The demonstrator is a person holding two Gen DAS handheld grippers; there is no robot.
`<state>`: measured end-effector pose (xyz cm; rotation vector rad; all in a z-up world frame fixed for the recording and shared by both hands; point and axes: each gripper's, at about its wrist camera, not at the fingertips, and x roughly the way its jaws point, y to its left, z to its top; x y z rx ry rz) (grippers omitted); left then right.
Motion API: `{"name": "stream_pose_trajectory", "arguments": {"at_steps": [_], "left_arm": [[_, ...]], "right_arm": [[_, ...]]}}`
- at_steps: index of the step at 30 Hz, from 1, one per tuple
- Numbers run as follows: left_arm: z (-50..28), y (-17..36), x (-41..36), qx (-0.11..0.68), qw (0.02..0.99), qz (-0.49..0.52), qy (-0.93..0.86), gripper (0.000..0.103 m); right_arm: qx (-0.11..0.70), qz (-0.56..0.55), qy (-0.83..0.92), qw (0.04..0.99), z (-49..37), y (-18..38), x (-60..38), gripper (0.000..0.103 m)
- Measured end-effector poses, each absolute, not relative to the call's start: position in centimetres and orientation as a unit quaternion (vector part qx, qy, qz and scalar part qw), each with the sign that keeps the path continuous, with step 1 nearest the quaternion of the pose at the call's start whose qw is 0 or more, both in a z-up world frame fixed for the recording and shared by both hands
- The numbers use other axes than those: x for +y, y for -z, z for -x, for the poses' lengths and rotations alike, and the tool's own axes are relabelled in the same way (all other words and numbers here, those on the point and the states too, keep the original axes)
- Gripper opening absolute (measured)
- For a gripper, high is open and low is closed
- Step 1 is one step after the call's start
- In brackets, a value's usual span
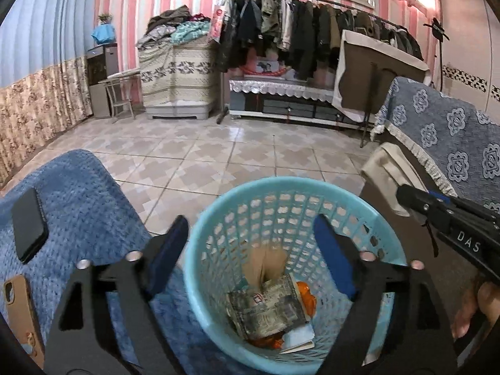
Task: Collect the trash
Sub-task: 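Open both tools over the basket to drop the paper and cloth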
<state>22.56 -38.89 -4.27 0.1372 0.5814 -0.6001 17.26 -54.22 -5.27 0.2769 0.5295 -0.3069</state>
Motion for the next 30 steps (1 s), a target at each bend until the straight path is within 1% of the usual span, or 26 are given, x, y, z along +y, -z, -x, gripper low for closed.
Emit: {"name": "stream_pose_trajectory", "arguments": {"at_steps": [5, 8, 12, 16, 17, 18, 19, 21, 22, 24, 26, 30], "left_arm": [[-23.0, 3.4, -36.5, 0.27, 0.926, -0.06, 0.257, 0.094], [-23.3, 2.6, -34.6, 0.264, 0.935, -0.049, 0.233, 0.097], [-23.6, 2.0, -32.5, 0.264, 0.94, -0.033, 0.212, 0.097], [-23.6, 1.5, -30.6, 0.261, 0.946, -0.029, 0.192, 0.097], [-23.5, 1.5, -30.1, 0.261, 0.946, -0.028, 0.189, 0.097], [-23.5, 1.4, -29.8, 0.262, 0.947, -0.028, 0.187, 0.097], [-23.4, 1.4, -29.4, 0.261, 0.948, -0.029, 0.182, 0.097], [-23.1, 1.2, -28.6, 0.259, 0.95, -0.03, 0.174, 0.097], [-23.0, 1.1, -28.1, 0.258, 0.951, -0.03, 0.17, 0.097], [-22.6, 1.0, -27.4, 0.258, 0.951, -0.027, 0.165, 0.097], [-22.1, 0.7, -26.4, 0.259, 0.953, -0.025, 0.158, 0.097], [-21.0, 0.1, -24.9, 0.254, 0.956, -0.026, 0.146, 0.097]], "right_arm": [[0.261, -0.133, 0.152, 0.944, -17.4, 5.4, -54.2, 0.018], [0.262, -0.13, 0.154, 0.944, -17.5, 5.5, -54.2, 0.018], [0.267, -0.127, 0.159, 0.942, -18.1, 5.9, -54.0, 0.019], [0.273, -0.112, 0.167, 0.941, -19.1, 5.9, -53.1, 0.024], [0.276, -0.106, 0.169, 0.94, -19.4, 6.0, -52.8, 0.035], [0.276, -0.102, 0.171, 0.94, -19.6, 6.0, -52.5, 0.049], [0.276, -0.098, 0.175, 0.94, -19.6, 6.0, -52.2, 0.054], [0.276, -0.095, 0.175, 0.94, -19.9, 6.1, -52.0, 0.069], [0.276, -0.093, 0.177, 0.94, -20.0, 6.0, -51.7, 0.072], [0.275, -0.079, 0.183, 0.941, -20.0, 5.9, -51.3, 0.084], [0.274, -0.065, 0.191, 0.94, -20.0, 5.7, -50.9, 0.091], [0.272, -0.06, 0.191, 0.941, -19.9, 5.3, -50.4, 0.097]]}}
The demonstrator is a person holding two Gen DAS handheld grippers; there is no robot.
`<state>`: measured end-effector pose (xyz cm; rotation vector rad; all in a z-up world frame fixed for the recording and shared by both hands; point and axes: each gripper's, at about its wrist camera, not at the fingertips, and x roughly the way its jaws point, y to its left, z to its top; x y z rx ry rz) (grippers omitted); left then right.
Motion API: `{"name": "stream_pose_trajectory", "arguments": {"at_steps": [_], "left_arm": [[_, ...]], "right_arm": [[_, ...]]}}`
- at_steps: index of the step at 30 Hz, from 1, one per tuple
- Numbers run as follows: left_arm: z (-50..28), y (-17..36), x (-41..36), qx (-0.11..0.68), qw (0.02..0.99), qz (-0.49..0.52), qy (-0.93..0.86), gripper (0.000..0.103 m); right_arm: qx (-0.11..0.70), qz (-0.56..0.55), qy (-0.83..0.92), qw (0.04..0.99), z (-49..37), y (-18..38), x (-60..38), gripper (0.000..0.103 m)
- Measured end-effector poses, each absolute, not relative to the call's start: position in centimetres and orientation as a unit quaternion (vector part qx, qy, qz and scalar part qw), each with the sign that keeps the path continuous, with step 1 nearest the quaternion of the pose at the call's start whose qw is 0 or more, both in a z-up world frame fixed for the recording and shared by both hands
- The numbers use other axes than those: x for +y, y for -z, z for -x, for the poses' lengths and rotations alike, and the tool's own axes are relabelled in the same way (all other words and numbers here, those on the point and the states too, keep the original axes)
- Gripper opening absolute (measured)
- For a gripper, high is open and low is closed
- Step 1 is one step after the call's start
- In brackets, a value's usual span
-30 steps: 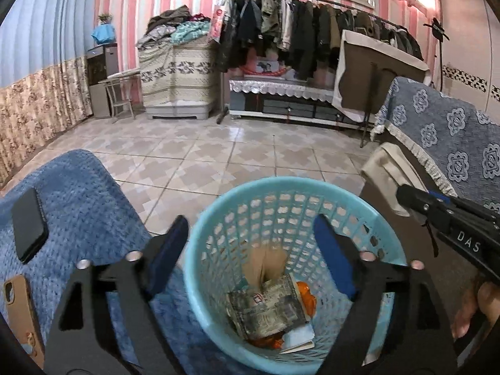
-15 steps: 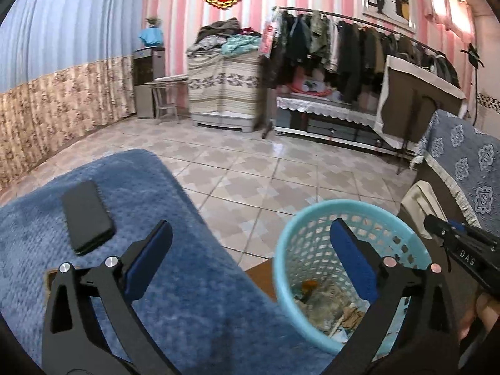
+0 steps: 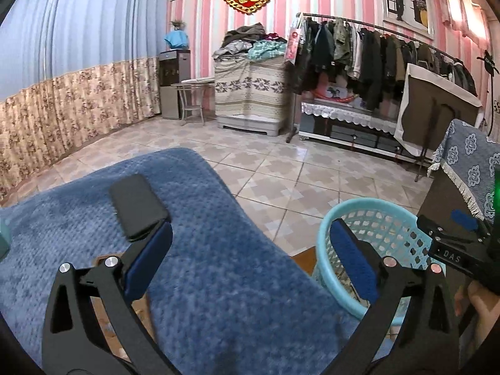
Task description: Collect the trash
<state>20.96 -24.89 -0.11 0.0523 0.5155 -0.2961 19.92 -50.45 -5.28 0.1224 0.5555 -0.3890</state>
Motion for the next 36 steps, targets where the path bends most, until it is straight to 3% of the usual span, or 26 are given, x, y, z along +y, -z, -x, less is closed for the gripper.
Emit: {"name": "stream_pose_trajectory", "arguments": {"at_steps": [25, 36], "left_arm": [[-8.4, -1.3, -12.0, 0.25, 0.967, -0.014, 0.047, 0.098], [-3.6, -1.2, -6.0, 0.24, 0.967, 0.077, 0.02, 0.098]], "right_arm": [[0.244, -0.025, 0.076, 0.967, -15.4, 1.6, -38.6, 0.099], [0.235, 0.016, 0.017, 0.972, -8.2, 2.8, -30.8, 0.099]]}}
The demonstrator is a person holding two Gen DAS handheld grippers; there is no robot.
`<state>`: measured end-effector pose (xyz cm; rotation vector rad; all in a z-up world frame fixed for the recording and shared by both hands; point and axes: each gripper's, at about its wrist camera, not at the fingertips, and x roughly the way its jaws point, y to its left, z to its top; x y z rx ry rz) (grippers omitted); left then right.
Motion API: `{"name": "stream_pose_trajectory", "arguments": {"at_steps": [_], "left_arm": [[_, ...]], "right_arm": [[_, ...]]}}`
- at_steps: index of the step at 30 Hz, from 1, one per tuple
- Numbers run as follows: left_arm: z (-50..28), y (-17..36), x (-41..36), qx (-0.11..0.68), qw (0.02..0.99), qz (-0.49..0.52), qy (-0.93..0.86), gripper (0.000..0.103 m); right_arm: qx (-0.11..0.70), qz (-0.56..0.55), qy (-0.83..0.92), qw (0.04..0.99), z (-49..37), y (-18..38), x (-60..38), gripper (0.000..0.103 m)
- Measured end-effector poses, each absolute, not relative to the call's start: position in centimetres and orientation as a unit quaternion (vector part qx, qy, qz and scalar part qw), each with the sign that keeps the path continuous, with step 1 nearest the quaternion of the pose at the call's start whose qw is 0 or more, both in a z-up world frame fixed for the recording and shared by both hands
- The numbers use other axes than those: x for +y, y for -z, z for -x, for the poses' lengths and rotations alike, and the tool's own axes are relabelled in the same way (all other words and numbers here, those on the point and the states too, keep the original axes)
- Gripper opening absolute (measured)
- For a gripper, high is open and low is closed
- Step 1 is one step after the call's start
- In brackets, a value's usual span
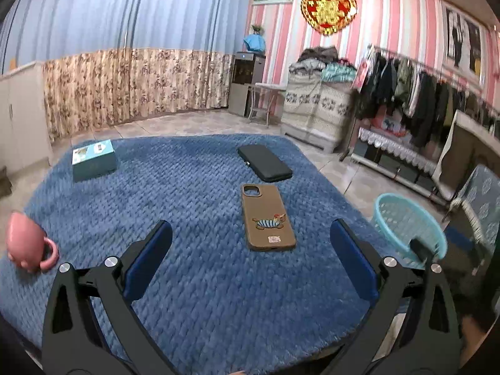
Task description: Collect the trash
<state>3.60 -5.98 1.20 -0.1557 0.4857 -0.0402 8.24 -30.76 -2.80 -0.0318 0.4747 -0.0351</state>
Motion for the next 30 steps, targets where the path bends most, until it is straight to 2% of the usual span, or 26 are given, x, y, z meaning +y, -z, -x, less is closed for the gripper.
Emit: {"name": "stream_pose_trajectory", "arguments": {"at_steps": [5, 12, 30], "left_arm": [[-1.2, -1.4, -5.1, 0.206, 0.975, 0.08, -0.007, 0.098], [0.9, -0.9, -6.5, 0.207, 0.977, 0.056, -0.011, 0.098], [2.8, 0.4, -8.2, 0.203, 0.979, 0.009, -0.029, 0.098]], "right_arm": [[0.222, 0.008, -0.008, 0.975, -4.6, 2.4, -28.6, 0.099], [0.201, 0.014, -0.014, 0.979, -1.2, 2.0, -27.3, 0.099], [0.191, 0.026, -0.009, 0.981, -1.0, 2.2, -27.4, 0.099]]}}
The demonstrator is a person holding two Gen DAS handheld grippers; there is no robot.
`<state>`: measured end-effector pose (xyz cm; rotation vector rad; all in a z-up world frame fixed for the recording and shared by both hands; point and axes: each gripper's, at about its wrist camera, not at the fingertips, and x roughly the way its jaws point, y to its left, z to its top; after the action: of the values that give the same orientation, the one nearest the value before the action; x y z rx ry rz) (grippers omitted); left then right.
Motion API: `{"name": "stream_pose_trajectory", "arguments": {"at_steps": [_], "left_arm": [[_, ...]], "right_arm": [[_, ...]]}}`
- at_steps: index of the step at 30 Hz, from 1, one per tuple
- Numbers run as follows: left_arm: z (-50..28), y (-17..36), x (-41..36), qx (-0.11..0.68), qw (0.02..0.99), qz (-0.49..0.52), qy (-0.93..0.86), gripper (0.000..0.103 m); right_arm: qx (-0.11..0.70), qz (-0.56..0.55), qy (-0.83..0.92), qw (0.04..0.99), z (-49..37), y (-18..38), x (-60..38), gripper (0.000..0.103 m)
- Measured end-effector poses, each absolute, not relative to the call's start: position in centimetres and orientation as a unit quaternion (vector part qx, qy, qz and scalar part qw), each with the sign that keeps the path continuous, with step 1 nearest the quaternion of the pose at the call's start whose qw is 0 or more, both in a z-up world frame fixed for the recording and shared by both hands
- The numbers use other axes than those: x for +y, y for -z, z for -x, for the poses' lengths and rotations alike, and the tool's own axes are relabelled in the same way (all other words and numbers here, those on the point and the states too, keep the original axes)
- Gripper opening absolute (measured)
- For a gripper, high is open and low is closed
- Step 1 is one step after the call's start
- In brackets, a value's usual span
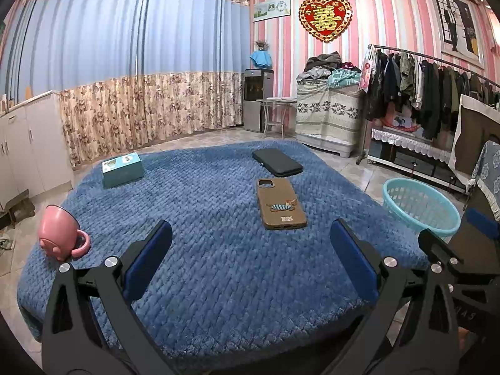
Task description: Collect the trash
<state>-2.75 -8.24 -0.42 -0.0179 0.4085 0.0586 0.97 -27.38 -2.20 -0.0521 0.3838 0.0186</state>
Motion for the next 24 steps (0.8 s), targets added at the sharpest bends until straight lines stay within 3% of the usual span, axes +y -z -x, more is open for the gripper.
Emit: {"name": "stream_pose_trajectory", "arguments": {"at_steps": [24], "left_arm": [[3.44, -0.02, -8.17, 0.189, 0.981, -0.004, -0.038, 0.098]], "right_arm": [[0.184, 0.025, -0.015, 0.982, -0.97, 2.0, -27.4, 0.098]]}}
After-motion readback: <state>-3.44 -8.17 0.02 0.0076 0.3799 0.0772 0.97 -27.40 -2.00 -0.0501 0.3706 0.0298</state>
